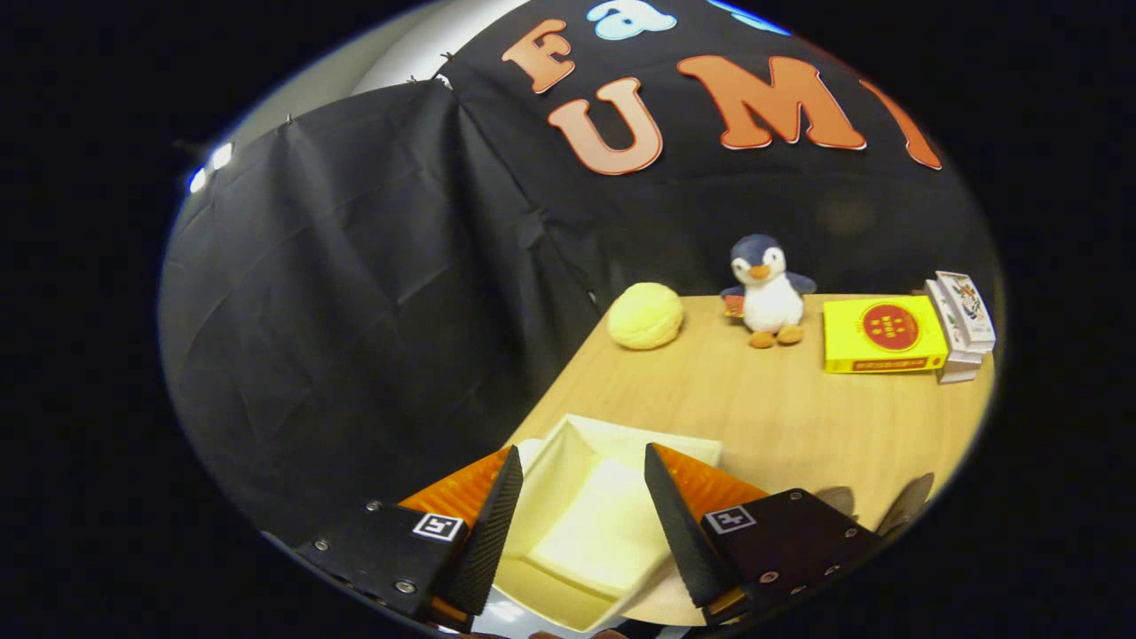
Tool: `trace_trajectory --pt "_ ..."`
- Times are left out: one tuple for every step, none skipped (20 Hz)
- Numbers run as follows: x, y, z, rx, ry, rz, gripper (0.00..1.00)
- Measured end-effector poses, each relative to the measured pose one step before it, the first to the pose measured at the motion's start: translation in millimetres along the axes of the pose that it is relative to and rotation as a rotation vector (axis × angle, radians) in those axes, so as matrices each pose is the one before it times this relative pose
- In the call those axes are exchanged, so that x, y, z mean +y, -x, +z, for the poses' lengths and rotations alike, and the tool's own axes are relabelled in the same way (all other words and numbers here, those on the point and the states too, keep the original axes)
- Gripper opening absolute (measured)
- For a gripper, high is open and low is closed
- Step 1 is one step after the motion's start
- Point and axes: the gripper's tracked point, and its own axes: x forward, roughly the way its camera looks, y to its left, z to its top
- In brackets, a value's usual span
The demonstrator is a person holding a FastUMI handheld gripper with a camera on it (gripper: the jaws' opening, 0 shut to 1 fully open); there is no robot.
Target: Open the storage box then place both shoes into the box .Put the left shoe in first, then the right shoe, with the right side of both shoes facing outward in a uniform manner.
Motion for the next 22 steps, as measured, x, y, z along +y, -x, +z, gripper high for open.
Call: trace_trajectory --pt "-18.59 5.89 -3.02 -0.00207 0.002 -0.03079 0.83" --pt "-17.63 5.51 -4.99 0.00108 0.00281 -0.02939 0.84" --pt "-18.76 6.92 -6.4 0.0024 -0.0004 -0.0383 0.84" --pt "-19.06 6.13 -7.47 0.00485 0.0028 -0.02885 0.84" --pt "-19.41 4.03 -10.23 0.00951 0.00233 -0.02964 0.84" --pt "-16.18 2.61 -10.57 0.01751 0.00429 -0.02505 0.84" --pt "-16.49 1.7 -11.23 0.01676 0.00846 -0.02962 0.84" --pt "-16.43 2.88 -10.67 0.01686 0.00776 -0.02642 0.84" --pt "-15.17 1.57 -10.2 0.01276 0.00538 -0.02659 0.84" --pt "-14.67 -0.2 -10.16 0.0122 -0.00024 -0.02544 0.84" --pt "-12.48 -1.74 -12.18 0.01335 -0.00145 -0.01694 0.84" --pt "-11.76 -2.78 -12.26 0.02019 0.00044 -0.02111 0.84" --pt "-10.84 -2.12 -14.01 0.02489 0.00163 -0.01714 0.84" --pt "-7.29 -5.34 -10.8 0.02383 0.00066 -0.01148 0.84" --pt "-4.89 -4.61 -12.7 0.02939 0.00074 -0.00447 0.83" --pt "-3.93 -5.05 -9.76 0.01586 -0.00072 -0.00497 0.81" --pt "-4.43 -2.97 -8.79 0.01822 0.0066 -0.00513 0.81" --pt "-3.06 -5.14 -6.58 0.01203 0.00792 -0.00646 0.79" --pt "-2.91 -6.78 -7.09 0.0188 0.01342 -0.00362 0.79" --pt "-2.15 -6.23 -6.18 0.01636 0.01404 -0.00434 0.77" --pt "-1.19 -5.1 -7.03 0.01926 0.01321 -0.00066 0.75" --pt "-0.68 -4.77 -4.73 0.01251 0.01122 -0.00022 0.73"
